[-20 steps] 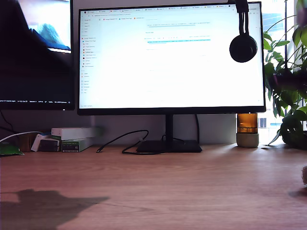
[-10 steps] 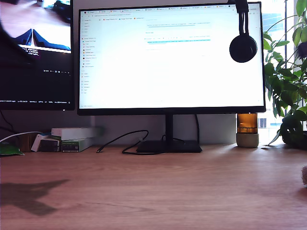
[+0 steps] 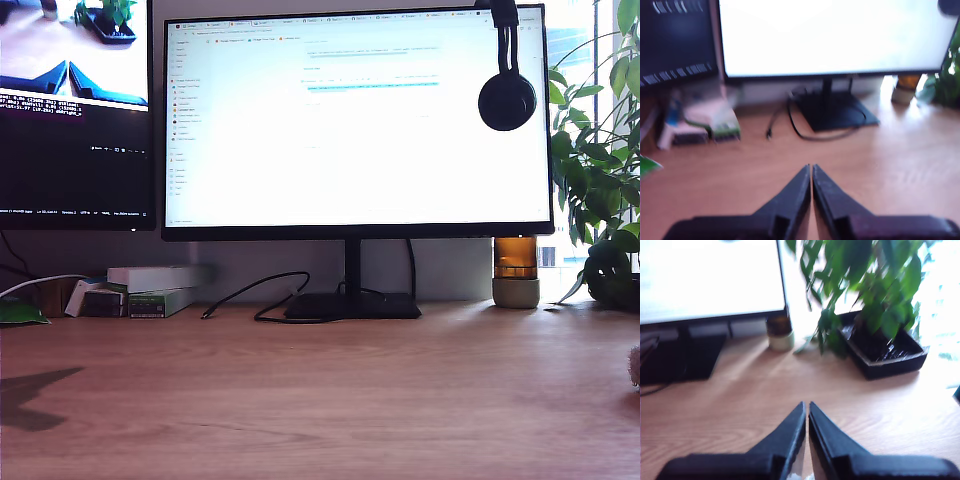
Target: Fold the tea towel to a neat square and place it to the right
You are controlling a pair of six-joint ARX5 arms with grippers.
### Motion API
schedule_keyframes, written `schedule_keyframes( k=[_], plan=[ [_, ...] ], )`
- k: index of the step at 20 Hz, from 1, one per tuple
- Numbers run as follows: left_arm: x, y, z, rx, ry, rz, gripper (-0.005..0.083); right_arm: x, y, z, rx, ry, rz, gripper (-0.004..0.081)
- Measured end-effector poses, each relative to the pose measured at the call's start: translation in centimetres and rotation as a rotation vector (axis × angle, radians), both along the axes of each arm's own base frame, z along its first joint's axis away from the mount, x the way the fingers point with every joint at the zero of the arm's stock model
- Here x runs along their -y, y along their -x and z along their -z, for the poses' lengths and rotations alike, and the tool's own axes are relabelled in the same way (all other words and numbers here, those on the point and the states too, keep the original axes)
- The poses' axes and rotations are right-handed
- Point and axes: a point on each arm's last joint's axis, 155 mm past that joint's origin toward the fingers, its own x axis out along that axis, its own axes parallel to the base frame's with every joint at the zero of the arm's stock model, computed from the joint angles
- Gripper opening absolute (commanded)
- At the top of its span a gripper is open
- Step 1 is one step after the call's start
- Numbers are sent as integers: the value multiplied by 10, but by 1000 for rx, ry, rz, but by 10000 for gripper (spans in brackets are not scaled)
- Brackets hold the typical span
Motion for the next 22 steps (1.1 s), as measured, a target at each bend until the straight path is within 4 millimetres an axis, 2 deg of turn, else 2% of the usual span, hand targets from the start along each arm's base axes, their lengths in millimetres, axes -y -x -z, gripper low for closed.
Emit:
schedule_keyframes(
  k=[3, 7, 12, 14, 16, 18, 20, 22],
  plan=[
    [-4, 5, -12, 46, 0, -19, -21, -4, -2, 5, -17, -59, -6, -13],
    [-22, 2, -8, 29, -17, -122, -21, -4, -9, -20, 81, 22, -28, -13],
    [-30, -1, -6, 35, -51, -167, -21, -9, -12, -32, 141, 84, -66, -13],
    [-36, -3, -6, 36, -57, -196, -21, -8, -13, -14, 126, 85, -62, -13],
    [-37, -3, -5, 42, -62, -201, -21, -8, -14, 21, 56, 98, -71, -13],
    [-40, -3, 8, 38, -78, -210, -21, -7, -11, 47, -1, 102, -73, -13],
    [-44, 1, 27, 16, -83, -221, -21, -13, -8, 52, 2, 96, -106, -13],
    [-48, 7, 40, -4, -85, -235, -21, -19, -4, 42, 45, 90, -134, -13]
  ],
)
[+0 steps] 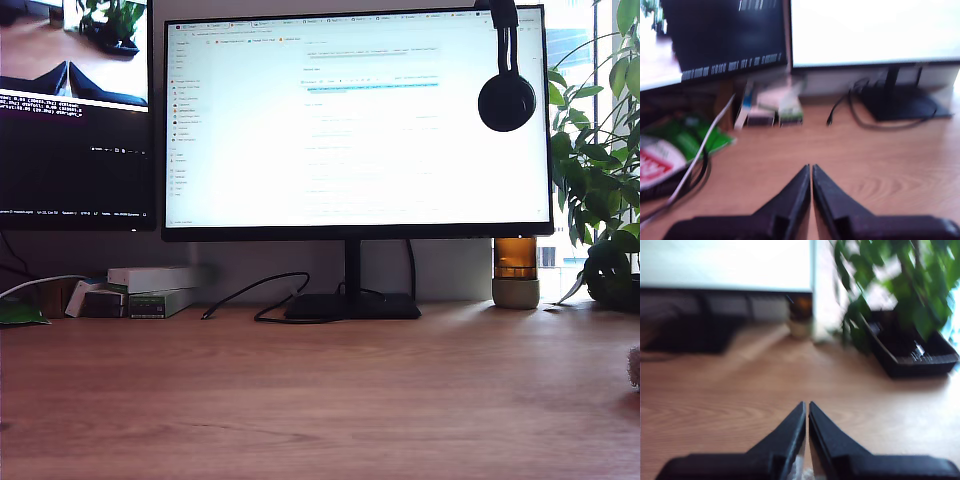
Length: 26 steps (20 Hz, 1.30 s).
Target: Fold the tea towel to a neat square and place it to the right
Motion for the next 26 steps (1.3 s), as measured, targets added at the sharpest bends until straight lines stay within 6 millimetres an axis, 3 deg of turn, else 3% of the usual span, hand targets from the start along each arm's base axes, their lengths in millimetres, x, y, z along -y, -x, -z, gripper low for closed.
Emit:
schedule_keyframes(
  k=[6, 11, 15, 21, 24, 26],
  plan=[
    [-2, 13, -18, 83, 0, -8, -21, 0, 10, 3, 2, -18, 2, -13],
    [-4, 23, 18, 23, -1, -18, -21, -1, 18, 19, -1, -29, -1, -13],
    [-17, 30, 17, 64, 19, -96, -21, 0, 19, 29, -29, -40, 11, -13],
    [-27, 33, 44, -43, 19, -148, -21, 4, 21, 37, -65, -37, 31, -13],
    [-27, 38, 62, -115, 14, -149, -21, 4, 25, 49, -114, -36, 32, -13],
    [-27, 38, 62, -116, 14, -149, -21, 4, 28, 59, -156, -36, 33, -13]
  ],
)
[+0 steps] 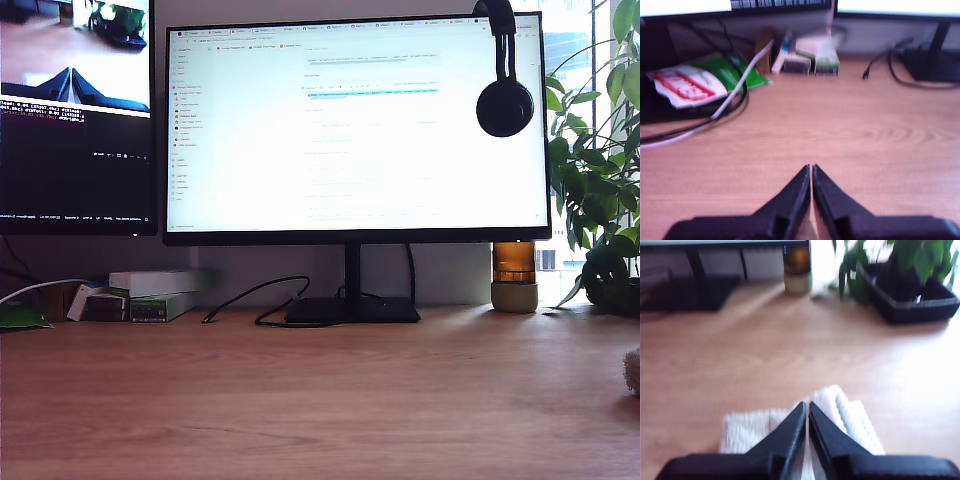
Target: Fold the tea towel to a neat square and place it to the right
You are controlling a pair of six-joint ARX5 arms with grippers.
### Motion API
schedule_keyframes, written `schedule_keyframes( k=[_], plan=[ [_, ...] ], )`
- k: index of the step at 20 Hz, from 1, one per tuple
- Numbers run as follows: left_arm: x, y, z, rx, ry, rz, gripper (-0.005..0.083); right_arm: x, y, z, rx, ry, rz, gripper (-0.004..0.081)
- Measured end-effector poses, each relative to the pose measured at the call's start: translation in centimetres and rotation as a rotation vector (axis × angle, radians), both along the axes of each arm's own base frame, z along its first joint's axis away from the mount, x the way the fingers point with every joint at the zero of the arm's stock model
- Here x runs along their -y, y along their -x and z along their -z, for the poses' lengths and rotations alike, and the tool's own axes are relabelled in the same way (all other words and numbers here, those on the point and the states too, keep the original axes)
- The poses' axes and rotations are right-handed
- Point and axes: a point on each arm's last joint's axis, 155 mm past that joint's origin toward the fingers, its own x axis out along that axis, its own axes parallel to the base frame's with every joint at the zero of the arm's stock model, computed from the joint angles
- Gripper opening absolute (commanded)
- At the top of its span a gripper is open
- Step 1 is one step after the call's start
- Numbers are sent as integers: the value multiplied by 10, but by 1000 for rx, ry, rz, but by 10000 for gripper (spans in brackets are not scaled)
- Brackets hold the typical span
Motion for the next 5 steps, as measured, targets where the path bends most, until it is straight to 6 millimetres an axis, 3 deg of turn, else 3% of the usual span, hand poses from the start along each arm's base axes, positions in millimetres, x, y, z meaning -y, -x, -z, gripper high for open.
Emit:
schedule_keyframes(
  k=[5],
  plan=[
    [0, 0, 0, 0, 0, 0, -21, 0, 3, 8, -36, 0, 0, -13]
  ],
)
